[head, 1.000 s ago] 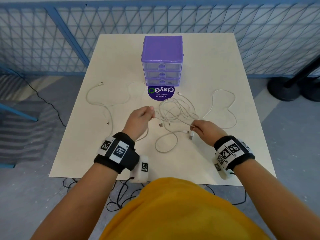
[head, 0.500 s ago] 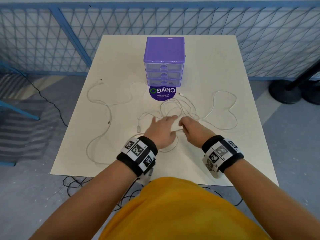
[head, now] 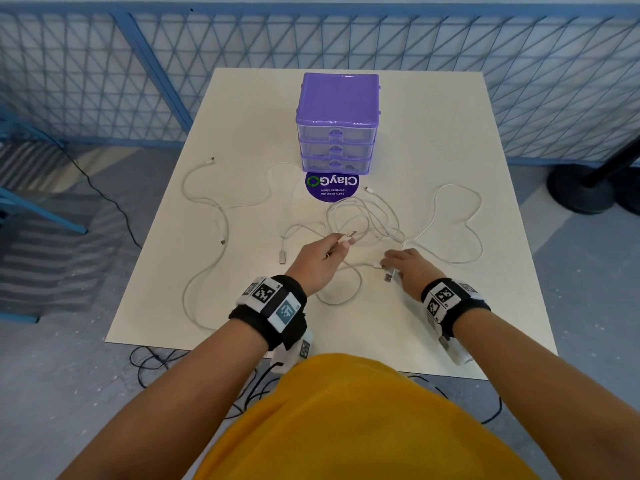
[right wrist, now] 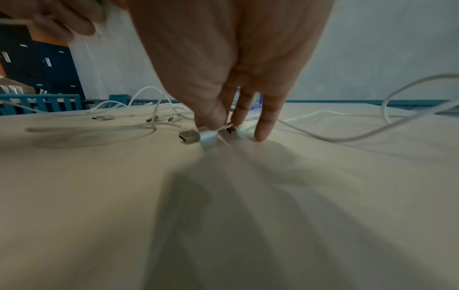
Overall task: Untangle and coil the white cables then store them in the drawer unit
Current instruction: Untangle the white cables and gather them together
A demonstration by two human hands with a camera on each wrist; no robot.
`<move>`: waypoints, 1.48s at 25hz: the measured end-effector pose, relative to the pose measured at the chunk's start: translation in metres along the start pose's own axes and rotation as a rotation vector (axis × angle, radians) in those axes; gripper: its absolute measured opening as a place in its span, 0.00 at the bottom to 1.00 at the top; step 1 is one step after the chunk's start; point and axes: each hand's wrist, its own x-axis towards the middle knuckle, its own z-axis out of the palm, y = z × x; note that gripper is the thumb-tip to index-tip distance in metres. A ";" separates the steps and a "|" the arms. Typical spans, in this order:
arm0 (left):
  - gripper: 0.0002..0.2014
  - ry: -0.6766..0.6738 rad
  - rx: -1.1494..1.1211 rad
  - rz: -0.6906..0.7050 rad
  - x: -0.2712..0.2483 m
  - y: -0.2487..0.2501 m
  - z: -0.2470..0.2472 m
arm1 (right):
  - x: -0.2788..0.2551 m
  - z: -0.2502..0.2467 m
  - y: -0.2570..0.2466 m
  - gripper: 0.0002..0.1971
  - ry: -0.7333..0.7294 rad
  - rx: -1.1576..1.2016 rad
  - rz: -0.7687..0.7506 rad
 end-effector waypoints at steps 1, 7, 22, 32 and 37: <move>0.16 -0.005 -0.003 -0.002 0.000 0.001 -0.001 | 0.001 0.001 -0.002 0.24 0.012 0.003 -0.001; 0.16 -0.015 0.012 0.009 0.001 0.004 -0.006 | 0.006 -0.004 -0.004 0.12 0.083 -0.163 0.025; 0.11 0.070 -0.555 0.084 0.001 0.051 0.013 | -0.040 -0.054 -0.088 0.04 0.682 0.672 -0.165; 0.16 0.154 -0.704 0.039 0.000 0.053 -0.001 | -0.043 -0.045 -0.099 0.06 0.622 0.758 -0.132; 0.14 0.045 -0.833 -0.060 -0.003 0.046 0.017 | -0.042 -0.048 -0.114 0.15 0.534 0.767 -0.237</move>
